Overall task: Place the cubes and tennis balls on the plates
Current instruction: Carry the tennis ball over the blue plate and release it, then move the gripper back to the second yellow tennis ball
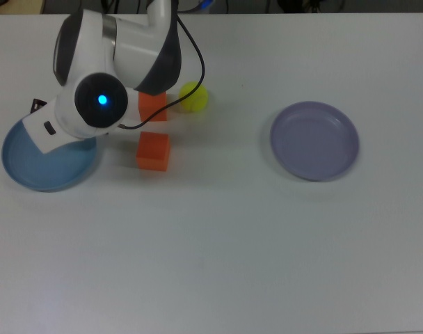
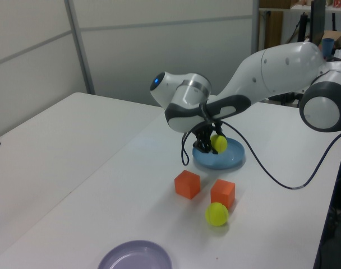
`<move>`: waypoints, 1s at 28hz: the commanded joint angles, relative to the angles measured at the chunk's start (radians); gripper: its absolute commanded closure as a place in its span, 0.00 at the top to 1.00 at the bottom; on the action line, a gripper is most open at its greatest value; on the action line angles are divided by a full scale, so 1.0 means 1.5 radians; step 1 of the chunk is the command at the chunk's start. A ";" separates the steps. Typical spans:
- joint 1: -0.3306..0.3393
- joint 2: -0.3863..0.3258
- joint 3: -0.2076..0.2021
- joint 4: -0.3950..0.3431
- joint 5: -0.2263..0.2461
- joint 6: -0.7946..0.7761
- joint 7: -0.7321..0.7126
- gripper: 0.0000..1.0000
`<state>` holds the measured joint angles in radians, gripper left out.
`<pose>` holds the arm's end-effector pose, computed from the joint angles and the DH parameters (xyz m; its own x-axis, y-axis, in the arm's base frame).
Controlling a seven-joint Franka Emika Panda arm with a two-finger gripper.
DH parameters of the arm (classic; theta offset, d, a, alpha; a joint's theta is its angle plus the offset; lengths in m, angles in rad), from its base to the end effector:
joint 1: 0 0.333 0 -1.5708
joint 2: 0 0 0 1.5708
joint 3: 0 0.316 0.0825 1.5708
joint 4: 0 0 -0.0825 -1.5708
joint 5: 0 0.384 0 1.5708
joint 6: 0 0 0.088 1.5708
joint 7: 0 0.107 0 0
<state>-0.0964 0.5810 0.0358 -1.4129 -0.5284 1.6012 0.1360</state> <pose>0.6676 -0.0975 0.3490 0.9334 -0.1579 -0.3222 0.0221 -0.8709 0.4909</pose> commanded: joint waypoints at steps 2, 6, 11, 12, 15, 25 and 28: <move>0.005 0.048 0.000 -0.016 -0.040 0.015 0.006 0.08; 0.005 0.052 0.001 -0.022 -0.044 0.016 0.005 0.30; 0.005 0.051 0.002 -0.018 -0.039 0.016 0.001 1.00; 0.004 0.051 0.002 -0.016 -0.037 0.016 0.000 1.00; 0.000 0.048 0.003 -0.013 -0.036 0.016 -0.005 1.00; -0.011 -0.017 0.003 0.006 0.055 0.009 -0.109 1.00; -0.009 -0.035 0.005 0.009 0.062 0.007 -0.118 1.00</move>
<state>-0.1048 0.6071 0.0379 -1.3800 -0.4832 1.6051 0.0145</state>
